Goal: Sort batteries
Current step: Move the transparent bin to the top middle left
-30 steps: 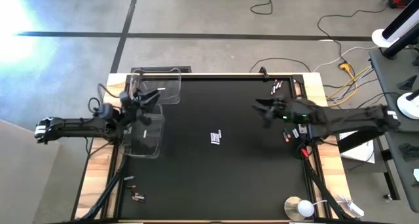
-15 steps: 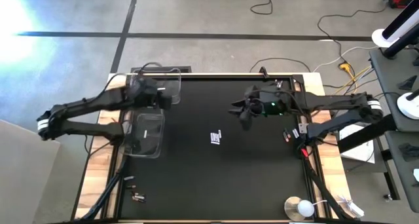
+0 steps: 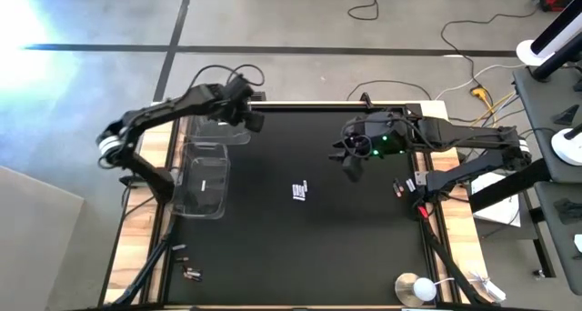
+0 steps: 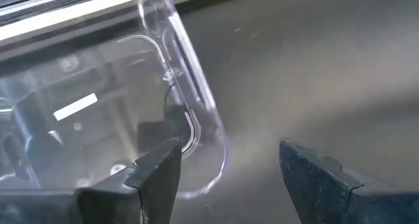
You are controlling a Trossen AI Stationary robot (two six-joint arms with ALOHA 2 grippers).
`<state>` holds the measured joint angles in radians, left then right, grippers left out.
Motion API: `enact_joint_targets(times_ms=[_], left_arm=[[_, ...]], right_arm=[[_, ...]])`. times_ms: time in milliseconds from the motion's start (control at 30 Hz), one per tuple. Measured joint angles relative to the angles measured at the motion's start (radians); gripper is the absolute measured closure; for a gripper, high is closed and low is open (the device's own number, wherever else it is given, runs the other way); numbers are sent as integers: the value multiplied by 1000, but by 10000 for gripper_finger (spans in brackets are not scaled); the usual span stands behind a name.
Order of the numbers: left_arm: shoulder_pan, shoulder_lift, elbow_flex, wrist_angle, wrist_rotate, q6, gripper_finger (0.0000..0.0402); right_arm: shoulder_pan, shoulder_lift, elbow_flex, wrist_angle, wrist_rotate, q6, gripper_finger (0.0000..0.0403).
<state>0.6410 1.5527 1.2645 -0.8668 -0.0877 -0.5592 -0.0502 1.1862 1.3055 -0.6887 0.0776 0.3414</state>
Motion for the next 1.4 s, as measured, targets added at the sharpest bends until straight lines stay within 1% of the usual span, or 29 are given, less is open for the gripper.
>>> enact_joint_targets(times_ms=[100, 200, 367, 467, 533, 600, 767, 800, 867, 967, 1100, 1267, 1333, 1400], left_arm=[[6, 81, 33, -26, 0, 5, 175], [15, 139, 35, -53, 0, 4, 186], [19, 175, 5, -56, -1, 3, 207], [19, 179, -13, -47, -1, 12, 226], [19, 180, -32, -31, 0, 18, 246], [19, 180, -52, -18, 6, 28, 275], [7, 177, -72, 15, 34, 115, 375], [0, 176, -66, 14, 36, 122, 388], [-18, 175, -48, -13, 31, 149, 392], [-58, 169, 16, 0, 23, 206, 395], [-143, 166, 112, -29, 30, 311, 399], [-274, 166, 221, -138, 26, 524, 401], [-321, 166, 241, -200, 33, 628, 401], [-352, 164, 245, -252, 64, 712, 401]], right_arm=[[0, 5, -1, -21, 0, -2, 211], [0, 6, -1, -27, 0, -6, 211], [0, 6, -2, -47, 0, -16, 211], [-3, 6, -2, -46, 1, -40, 211], [-3, 8, -2, -44, 2, -60, 211], [-5, 8, -2, -39, 8, -74, 211], [-22, 8, -2, -36, 31, -94, 211], [-27, 7, -2, -35, 31, -101, 211], [-37, 7, -2, -35, 32, -114, 211], [-59, 6, -1, -35, 32, -136, 211], [-93, 6, -1, -35, 34, -160, 211], [-121, 6, -1, -40, 34, -160, 211], [-122, 6, -1, -40, 34, -160, 211], [-121, 6, -1, -40, 34, -156, 211]])
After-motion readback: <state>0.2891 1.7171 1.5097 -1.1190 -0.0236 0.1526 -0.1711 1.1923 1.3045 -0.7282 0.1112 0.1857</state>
